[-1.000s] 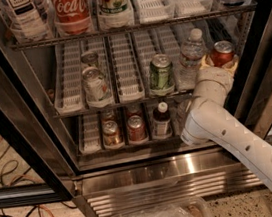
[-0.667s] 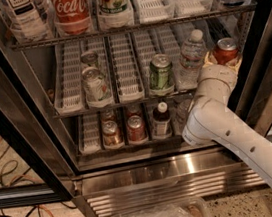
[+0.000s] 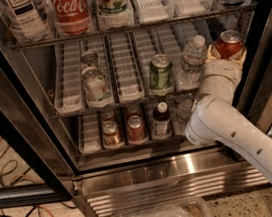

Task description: Pick coke can from middle shelf of fridge

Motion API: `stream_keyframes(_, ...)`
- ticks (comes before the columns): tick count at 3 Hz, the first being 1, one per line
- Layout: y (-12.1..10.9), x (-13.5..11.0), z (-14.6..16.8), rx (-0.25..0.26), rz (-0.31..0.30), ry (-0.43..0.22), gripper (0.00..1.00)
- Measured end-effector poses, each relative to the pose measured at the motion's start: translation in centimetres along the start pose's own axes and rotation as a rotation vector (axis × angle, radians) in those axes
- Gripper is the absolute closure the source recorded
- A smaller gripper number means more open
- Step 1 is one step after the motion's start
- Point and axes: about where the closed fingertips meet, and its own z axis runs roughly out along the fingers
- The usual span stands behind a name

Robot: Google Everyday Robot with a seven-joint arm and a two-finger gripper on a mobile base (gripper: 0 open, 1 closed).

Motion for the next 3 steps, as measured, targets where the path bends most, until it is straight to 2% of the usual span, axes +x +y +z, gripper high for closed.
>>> stream_keyframes(3, -0.3, -2.2, -0.2, -0.005, 0.015, -0.047, 1.0)
